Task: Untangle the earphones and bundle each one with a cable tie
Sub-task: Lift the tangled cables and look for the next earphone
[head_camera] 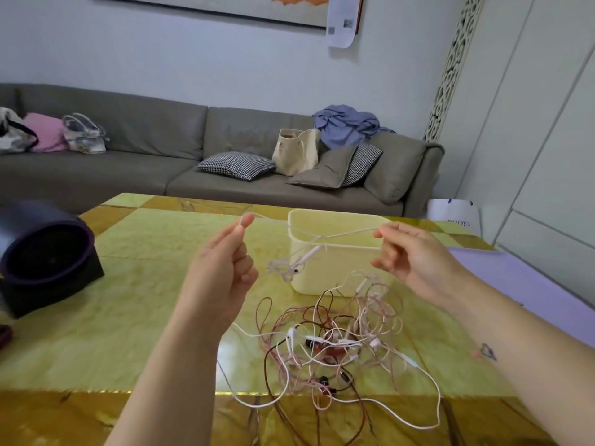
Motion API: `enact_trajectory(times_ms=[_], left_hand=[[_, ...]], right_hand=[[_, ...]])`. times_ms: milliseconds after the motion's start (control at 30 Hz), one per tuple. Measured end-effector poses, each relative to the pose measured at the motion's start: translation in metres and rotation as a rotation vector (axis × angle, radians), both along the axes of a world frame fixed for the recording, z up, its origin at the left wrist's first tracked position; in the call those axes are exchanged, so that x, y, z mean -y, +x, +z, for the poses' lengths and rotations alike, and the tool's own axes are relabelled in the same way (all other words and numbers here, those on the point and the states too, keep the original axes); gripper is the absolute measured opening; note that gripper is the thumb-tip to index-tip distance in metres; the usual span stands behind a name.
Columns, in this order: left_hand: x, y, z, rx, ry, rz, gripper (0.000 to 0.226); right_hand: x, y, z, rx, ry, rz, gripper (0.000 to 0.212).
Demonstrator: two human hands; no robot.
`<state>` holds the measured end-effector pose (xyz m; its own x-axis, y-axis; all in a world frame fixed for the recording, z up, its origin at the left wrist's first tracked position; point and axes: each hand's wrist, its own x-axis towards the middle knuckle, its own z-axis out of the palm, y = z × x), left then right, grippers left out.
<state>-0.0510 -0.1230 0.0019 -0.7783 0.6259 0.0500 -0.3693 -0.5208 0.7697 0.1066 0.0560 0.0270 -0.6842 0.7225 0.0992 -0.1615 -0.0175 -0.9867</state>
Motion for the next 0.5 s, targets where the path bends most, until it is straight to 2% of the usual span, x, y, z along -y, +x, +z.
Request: enact_trajectory(times_ms=[167, 233, 300, 367, 433, 500], left_hand=[[-0.003, -0.001, -0.013, -0.201, -0.246, 0.026, 0.022], [-0.004, 0.000, -0.015, -0.309, -0.332, 0.083, 0.024], [-0.002, -0.003, -0.014, -0.319, -0.296, 0.085, 0.027], [0.002, -0.009, -0.018, -0.360, -0.326, 0.042, 0.027], [0.002, -0.012, -0.025, -0.524, -0.515, 0.013, 0.026], [-0.001, -0.010, -0.035, -0.803, -0.809, 0.041, 0.028]], right_hand=[[-0.023, 0.011, -0.013, 0.048, 0.014, -0.336, 0.020], [-0.025, 0.013, -0.020, 0.217, 0.254, -0.376, 0.018], [-0.021, 0.015, -0.022, 0.428, 0.589, -0.355, 0.017], [-0.022, 0.015, -0.025, 0.576, 0.696, -0.284, 0.019], [-0.022, 0.016, -0.029, 0.653, 0.679, -0.239, 0.021], [-0.022, 0.014, -0.036, 0.696, 0.689, -0.258, 0.019]])
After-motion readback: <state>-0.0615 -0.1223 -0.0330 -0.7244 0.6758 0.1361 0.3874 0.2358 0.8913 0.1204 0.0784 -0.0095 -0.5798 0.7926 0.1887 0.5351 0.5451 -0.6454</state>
